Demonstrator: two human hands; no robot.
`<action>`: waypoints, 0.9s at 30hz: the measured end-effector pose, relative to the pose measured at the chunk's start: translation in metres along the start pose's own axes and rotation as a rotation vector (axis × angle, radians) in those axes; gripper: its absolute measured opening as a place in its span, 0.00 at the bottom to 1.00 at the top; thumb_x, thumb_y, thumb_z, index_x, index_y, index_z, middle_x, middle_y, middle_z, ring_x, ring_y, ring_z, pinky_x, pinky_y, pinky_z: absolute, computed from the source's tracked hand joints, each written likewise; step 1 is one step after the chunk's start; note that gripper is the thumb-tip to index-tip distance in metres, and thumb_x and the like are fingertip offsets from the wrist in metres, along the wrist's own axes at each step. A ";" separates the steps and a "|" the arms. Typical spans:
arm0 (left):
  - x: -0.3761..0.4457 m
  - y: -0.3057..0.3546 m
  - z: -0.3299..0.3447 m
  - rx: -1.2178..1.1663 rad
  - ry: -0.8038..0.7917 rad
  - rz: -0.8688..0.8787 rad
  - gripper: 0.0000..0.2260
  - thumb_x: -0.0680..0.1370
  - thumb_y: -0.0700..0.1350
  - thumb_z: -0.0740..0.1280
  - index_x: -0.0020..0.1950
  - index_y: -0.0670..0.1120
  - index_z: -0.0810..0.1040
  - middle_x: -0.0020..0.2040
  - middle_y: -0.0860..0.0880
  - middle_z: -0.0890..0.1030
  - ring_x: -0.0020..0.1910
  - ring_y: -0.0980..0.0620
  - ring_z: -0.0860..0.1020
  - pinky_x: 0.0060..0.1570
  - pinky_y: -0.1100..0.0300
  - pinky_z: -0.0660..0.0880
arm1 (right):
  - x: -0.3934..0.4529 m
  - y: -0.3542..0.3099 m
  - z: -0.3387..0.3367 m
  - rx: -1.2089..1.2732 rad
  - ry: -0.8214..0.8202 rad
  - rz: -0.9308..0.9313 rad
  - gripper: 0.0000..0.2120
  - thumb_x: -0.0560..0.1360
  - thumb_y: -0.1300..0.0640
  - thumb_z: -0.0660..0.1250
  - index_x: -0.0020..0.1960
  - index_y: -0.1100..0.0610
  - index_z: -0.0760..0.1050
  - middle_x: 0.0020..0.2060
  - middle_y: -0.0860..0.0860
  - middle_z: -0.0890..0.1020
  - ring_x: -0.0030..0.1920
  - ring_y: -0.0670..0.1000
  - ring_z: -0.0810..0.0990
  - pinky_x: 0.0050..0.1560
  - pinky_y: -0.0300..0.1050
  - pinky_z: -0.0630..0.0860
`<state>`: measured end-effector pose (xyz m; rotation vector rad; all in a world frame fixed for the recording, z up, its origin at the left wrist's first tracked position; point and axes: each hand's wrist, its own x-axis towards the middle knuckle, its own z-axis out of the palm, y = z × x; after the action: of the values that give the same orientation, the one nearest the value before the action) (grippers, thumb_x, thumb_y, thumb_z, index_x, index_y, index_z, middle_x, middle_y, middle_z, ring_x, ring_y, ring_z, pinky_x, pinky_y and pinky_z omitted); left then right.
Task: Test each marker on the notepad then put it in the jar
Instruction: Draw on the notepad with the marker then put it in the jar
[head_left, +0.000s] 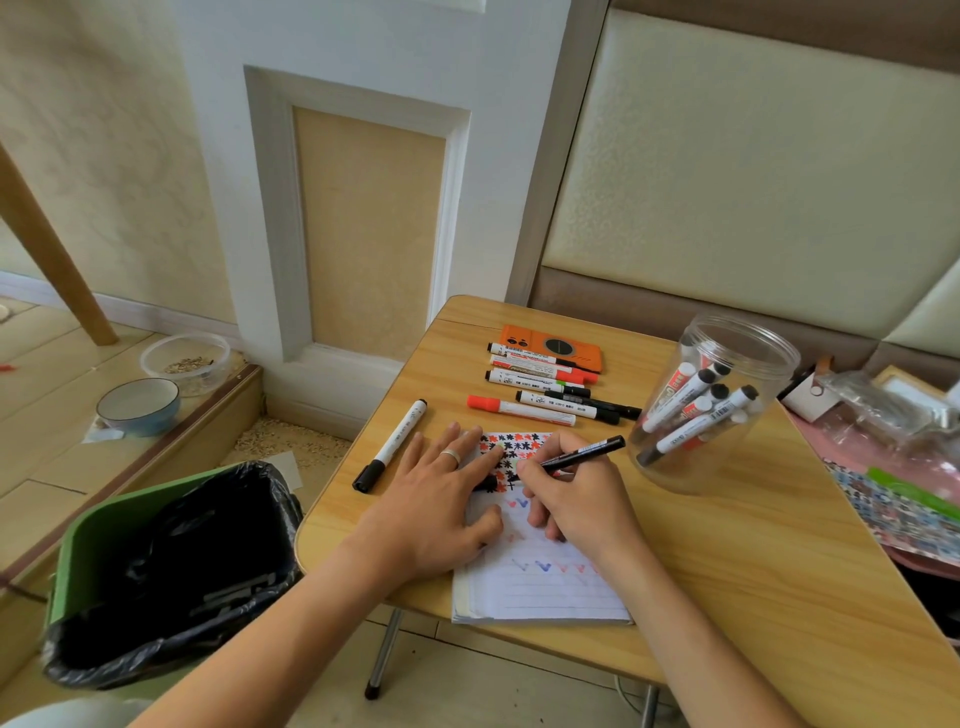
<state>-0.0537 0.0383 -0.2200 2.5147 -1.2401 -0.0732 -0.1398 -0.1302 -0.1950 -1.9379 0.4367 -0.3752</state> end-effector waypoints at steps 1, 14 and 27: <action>0.000 0.000 0.000 0.002 0.000 -0.001 0.39 0.71 0.67 0.43 0.83 0.58 0.50 0.84 0.52 0.48 0.81 0.54 0.39 0.79 0.48 0.35 | 0.000 0.000 0.000 -0.003 -0.001 0.000 0.07 0.79 0.56 0.71 0.46 0.56 0.75 0.28 0.59 0.82 0.23 0.54 0.74 0.24 0.41 0.70; 0.000 0.000 0.001 0.007 0.019 0.003 0.39 0.72 0.67 0.43 0.83 0.58 0.51 0.83 0.52 0.49 0.81 0.54 0.40 0.79 0.47 0.36 | -0.001 0.000 -0.002 -0.018 0.012 0.018 0.07 0.78 0.60 0.70 0.43 0.58 0.74 0.27 0.61 0.81 0.23 0.54 0.74 0.25 0.43 0.71; -0.004 0.000 0.003 -0.142 0.180 0.023 0.24 0.79 0.61 0.57 0.71 0.51 0.64 0.79 0.51 0.64 0.81 0.56 0.48 0.80 0.54 0.45 | 0.000 0.001 -0.001 -0.003 -0.025 0.013 0.07 0.78 0.59 0.70 0.45 0.60 0.74 0.30 0.64 0.81 0.25 0.55 0.74 0.25 0.43 0.70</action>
<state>-0.0564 0.0404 -0.2230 2.3288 -1.1491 0.0664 -0.1401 -0.1317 -0.1957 -1.9394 0.4337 -0.3423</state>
